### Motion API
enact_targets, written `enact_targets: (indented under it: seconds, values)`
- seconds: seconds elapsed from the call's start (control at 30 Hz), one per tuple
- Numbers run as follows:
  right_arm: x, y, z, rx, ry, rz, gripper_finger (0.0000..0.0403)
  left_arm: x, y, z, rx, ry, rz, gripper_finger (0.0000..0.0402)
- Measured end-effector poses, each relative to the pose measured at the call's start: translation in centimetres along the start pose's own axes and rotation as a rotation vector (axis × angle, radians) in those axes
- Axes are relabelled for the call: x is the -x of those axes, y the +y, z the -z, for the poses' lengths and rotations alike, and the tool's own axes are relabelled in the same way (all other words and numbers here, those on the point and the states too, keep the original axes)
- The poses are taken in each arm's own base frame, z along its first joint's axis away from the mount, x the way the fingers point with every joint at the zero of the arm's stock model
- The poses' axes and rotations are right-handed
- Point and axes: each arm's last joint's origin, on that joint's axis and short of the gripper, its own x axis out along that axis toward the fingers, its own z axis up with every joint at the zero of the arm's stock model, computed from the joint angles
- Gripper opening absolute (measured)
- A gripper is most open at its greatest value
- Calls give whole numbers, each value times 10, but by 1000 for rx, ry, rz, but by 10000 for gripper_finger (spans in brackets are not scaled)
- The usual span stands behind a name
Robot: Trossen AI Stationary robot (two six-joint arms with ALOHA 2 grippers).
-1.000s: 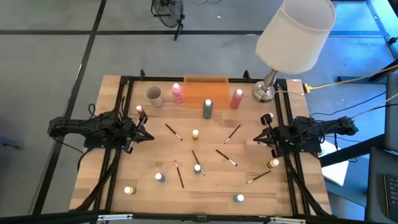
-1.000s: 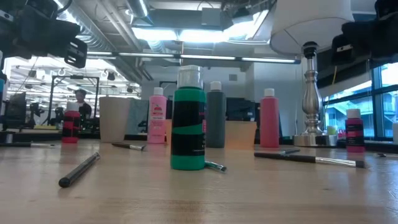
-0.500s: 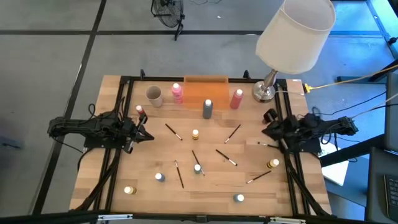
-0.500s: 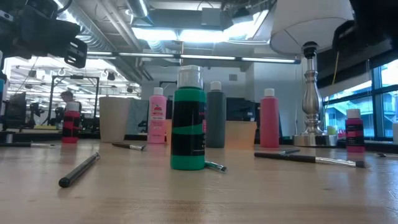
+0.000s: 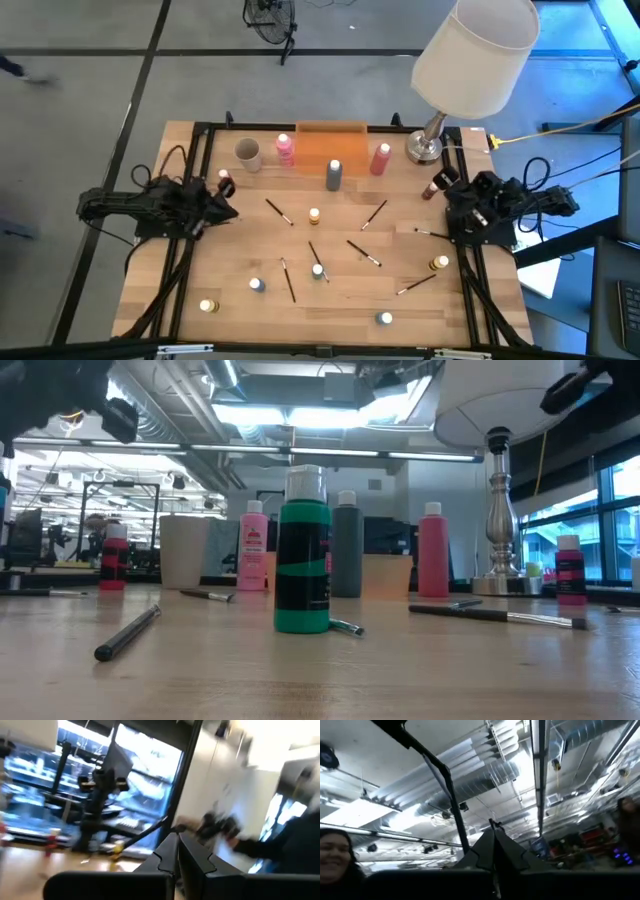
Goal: Pick & Place Paint Supplies
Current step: Put the pink paint bottle into the orange bin
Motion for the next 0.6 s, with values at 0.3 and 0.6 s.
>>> enact_targets:
  seconds: [0.3, 0.6]
  values:
    - [-60, 20, -22, -75, 181, -87, 9, 3, -9, -22, -5, -243, 43, 8]
    - [-127, 39, -41, 18, 266, -273, 9, 2, -10, -35, 188, -349, -29, 23]
